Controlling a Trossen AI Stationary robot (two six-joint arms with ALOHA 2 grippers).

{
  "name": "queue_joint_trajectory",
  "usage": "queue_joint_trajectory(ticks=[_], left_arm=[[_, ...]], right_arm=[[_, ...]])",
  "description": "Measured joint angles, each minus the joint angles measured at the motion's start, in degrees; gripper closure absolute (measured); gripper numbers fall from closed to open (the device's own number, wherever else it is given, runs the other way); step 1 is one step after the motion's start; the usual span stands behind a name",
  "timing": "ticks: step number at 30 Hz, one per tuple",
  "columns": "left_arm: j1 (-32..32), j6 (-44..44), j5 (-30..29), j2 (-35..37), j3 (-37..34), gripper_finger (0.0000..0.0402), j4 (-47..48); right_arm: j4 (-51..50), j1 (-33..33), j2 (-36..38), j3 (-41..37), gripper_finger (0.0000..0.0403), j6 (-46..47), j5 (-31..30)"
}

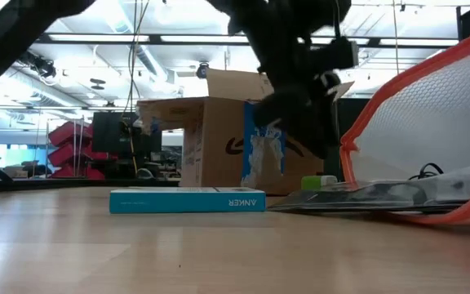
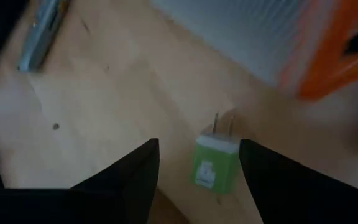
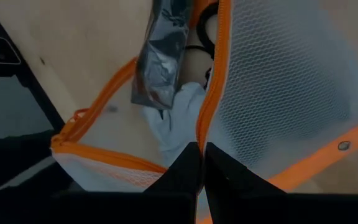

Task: Unpack boxes
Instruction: Put the green charger adapter into the transparent zip bag

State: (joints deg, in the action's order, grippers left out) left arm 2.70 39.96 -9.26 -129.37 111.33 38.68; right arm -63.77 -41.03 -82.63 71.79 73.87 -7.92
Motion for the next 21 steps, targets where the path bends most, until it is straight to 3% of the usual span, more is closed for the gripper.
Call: queue_joint_trajectory(ticks=[14,21], left_arm=[[-2.5,-1.6,8.0,-4.7,0.0,0.0188,3.2],[-1.9,-6.8,6.9,-5.3,0.7,0.0224,6.6]], right_arm=[[1.0,2.1,0.0,0.0,0.0403,0.4,1.2],[1.0,2.2,0.0,0.0,0.0403,-0.8,0.9]])
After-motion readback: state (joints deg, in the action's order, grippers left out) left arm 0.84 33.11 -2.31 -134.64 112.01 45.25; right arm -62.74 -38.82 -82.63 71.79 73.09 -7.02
